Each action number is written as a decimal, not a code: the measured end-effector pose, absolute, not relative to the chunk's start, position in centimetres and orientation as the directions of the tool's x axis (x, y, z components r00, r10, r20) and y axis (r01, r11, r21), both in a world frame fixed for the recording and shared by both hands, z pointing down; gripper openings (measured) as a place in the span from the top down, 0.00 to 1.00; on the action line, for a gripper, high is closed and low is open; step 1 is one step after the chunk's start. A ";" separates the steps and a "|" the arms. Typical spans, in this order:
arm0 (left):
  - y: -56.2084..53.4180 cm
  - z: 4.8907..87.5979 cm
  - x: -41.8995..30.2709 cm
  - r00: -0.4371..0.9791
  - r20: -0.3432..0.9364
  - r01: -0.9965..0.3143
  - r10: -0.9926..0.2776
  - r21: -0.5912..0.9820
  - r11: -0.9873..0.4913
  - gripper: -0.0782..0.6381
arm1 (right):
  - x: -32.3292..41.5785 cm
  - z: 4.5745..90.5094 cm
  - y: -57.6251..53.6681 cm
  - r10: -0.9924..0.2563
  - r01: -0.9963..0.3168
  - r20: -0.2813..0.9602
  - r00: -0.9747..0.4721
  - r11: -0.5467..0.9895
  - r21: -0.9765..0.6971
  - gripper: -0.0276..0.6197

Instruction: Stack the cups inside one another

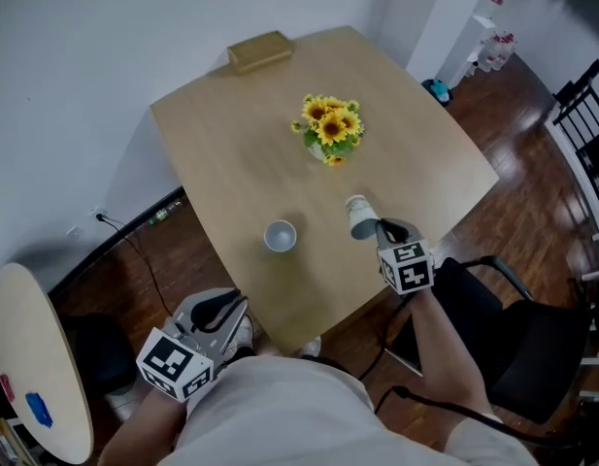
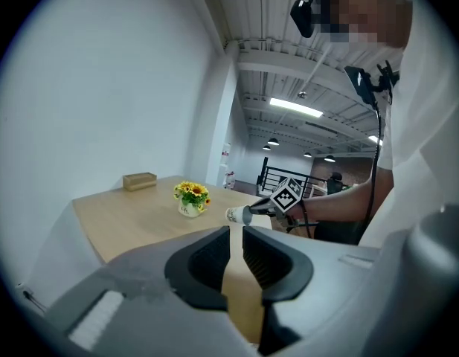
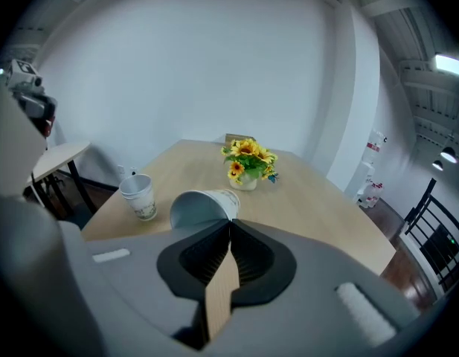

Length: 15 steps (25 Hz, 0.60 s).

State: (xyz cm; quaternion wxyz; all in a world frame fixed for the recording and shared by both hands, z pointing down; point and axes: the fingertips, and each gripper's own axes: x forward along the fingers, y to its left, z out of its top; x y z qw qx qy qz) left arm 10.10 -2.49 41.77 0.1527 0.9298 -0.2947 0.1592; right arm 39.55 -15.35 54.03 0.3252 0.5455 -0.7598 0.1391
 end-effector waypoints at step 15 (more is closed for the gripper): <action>-4.5 41.9 5.2 0.850 0.316 -0.485 -0.422 0.154 -0.861 0.81 | 32.5 47.2 -13.5 -0.594 -0.853 0.777 -0.210 0.500 0.151 0.93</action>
